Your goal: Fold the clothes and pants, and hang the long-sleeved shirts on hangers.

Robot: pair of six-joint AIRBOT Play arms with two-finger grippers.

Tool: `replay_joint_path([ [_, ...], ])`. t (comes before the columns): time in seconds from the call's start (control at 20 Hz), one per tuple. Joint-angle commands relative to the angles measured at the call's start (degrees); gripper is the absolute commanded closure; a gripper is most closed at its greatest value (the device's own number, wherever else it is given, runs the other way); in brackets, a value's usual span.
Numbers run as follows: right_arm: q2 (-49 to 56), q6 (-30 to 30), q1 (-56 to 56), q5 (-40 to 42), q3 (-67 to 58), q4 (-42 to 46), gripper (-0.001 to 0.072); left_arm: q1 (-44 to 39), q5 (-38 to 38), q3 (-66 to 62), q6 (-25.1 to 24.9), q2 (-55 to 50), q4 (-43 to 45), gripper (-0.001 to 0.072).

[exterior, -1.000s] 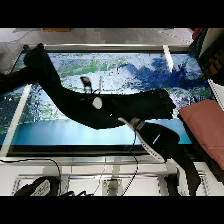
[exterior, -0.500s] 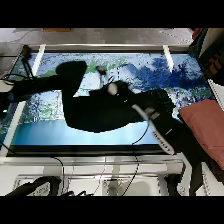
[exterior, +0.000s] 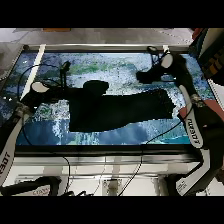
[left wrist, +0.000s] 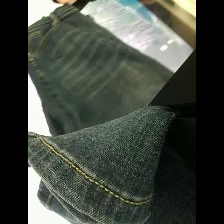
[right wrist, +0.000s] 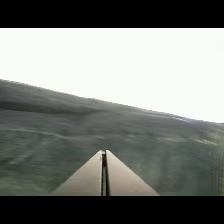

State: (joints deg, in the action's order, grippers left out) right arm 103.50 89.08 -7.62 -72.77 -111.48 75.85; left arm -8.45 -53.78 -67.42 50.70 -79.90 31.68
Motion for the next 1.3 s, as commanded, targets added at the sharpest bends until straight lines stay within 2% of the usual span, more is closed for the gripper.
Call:
replay_joint_path([
  [0.0, -0.94, -1.77, 3.58, -3.87, -0.04, 0.07, 0.0679, -2.45, -2.19, 0.02, 1.84, -1.22, 0.04, 0.0686],
  [0.2, -0.94, -1.77, 3.65, -3.69, -0.04, 0.09, 0.0679, -2.64, -11.04, 0.02, 1.84, -1.33, 0.04, 0.0686],
  [0.25, -0.94, -1.75, 3.63, -3.72, -0.04, 0.0, 0.0679, -2.64, -13.29, 0.02, 1.84, -1.49, 0.04, 0.062],
  [0.3, -0.94, -1.77, 3.65, -3.76, -0.04, 0.02, 0.0679, -2.64, -15.63, 0.02, 1.84, -1.55, 0.04, 0.0291],
  [0.35, -0.94, -1.75, 3.65, -4.0, -0.04, 0.02, 0.0679, -2.62, -17.55, 0.0, 2.12, -1.51, -0.13, -0.0001],
  [0.5, -0.96, -1.81, 3.65, -6.34, -0.07, 1.07, 0.0679, -0.44, -19.78, -0.24, 1.99, -1.01, 0.83, -0.0001],
  [0.6, -0.96, -3.48, 3.67, -8.7, -0.07, 2.54, 0.0679, 3.61, -19.61, -0.66, 2.05, -0.33, 6.86, 0.0],
  [0.7, -0.96, -4.81, 3.8, -10.29, -0.07, 3.82, 0.0679, 10.25, -18.16, -0.63, 4.24, 0.66, 14.12, 0.0032],
  [0.85, -0.96, -5.38, 4.85, -10.4, -0.04, 3.8, 0.0679, 21.77, -15.04, -0.42, 4.66, 0.94, 15.28, 0.0031],
  [1.0, -0.96, -6.14, 6.16, -10.4, -0.04, 3.72, 0.0679, 28.7, -13.46, 4.26, 4.61, 0.35, 15.65, 0.0031],
  [1.25, -0.96, -6.14, 6.49, -10.19, -0.04, 3.56, 0.0679, 26.67, 4.85, 17.59, 4.13, -0.09, 12.33, 0.0032],
])
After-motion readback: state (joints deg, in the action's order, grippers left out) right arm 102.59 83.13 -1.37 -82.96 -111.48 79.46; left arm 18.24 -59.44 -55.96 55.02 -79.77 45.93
